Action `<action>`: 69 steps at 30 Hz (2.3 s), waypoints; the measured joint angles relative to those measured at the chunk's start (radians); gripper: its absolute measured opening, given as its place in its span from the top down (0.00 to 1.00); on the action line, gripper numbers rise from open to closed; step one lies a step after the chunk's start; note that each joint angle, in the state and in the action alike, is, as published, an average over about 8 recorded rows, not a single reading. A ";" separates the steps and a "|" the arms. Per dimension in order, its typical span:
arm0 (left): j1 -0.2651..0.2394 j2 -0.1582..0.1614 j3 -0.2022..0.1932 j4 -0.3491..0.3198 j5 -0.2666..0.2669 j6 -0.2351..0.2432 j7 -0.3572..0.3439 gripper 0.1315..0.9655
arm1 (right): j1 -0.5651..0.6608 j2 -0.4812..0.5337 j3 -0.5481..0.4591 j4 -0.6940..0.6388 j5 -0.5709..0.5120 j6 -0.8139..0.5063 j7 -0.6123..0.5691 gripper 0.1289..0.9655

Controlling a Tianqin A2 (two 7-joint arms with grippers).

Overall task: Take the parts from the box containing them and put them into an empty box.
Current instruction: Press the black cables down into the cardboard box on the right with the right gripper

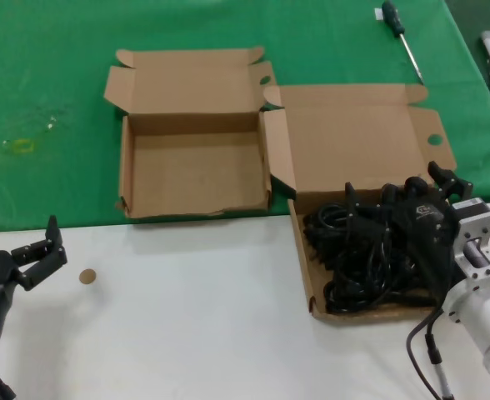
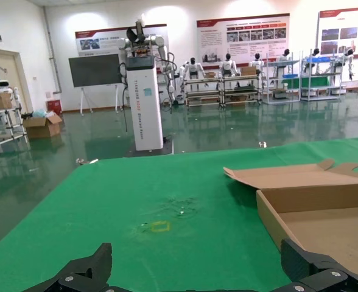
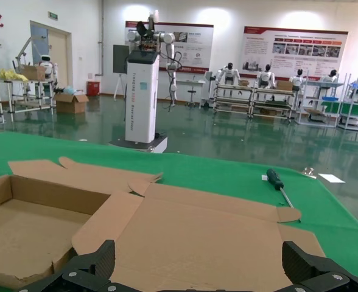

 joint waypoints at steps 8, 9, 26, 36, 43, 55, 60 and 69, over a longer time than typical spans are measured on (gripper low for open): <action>0.000 0.000 0.000 0.000 0.000 0.000 0.000 0.00 | 0.000 0.000 0.000 0.000 0.000 0.000 0.000 0.00; 0.000 0.000 0.000 0.000 0.000 0.000 0.000 0.00 | 0.000 0.000 0.000 0.000 0.000 0.000 0.000 0.00; 0.000 0.000 0.000 0.000 0.000 0.000 0.000 0.00 | 0.000 0.000 0.000 0.000 0.000 0.000 0.000 0.00; 0.000 0.000 0.000 0.000 0.000 0.000 0.000 0.00 | 0.000 0.000 0.000 0.000 0.000 0.000 0.000 0.00; 0.000 0.000 0.000 0.000 0.000 0.000 0.000 0.00 | 0.000 0.000 0.000 0.000 0.000 0.000 0.000 0.00; 0.000 0.000 0.000 0.000 0.000 0.000 0.000 0.02 | 0.000 0.000 0.000 0.000 0.000 0.000 0.000 0.00; 0.000 0.000 0.000 0.000 0.000 0.000 0.000 0.03 | 0.000 0.000 0.000 0.000 0.000 0.000 0.000 0.00; 0.000 0.000 0.000 0.000 0.000 0.000 0.000 0.13 | 0.000 0.000 0.000 0.000 0.000 0.000 0.000 0.00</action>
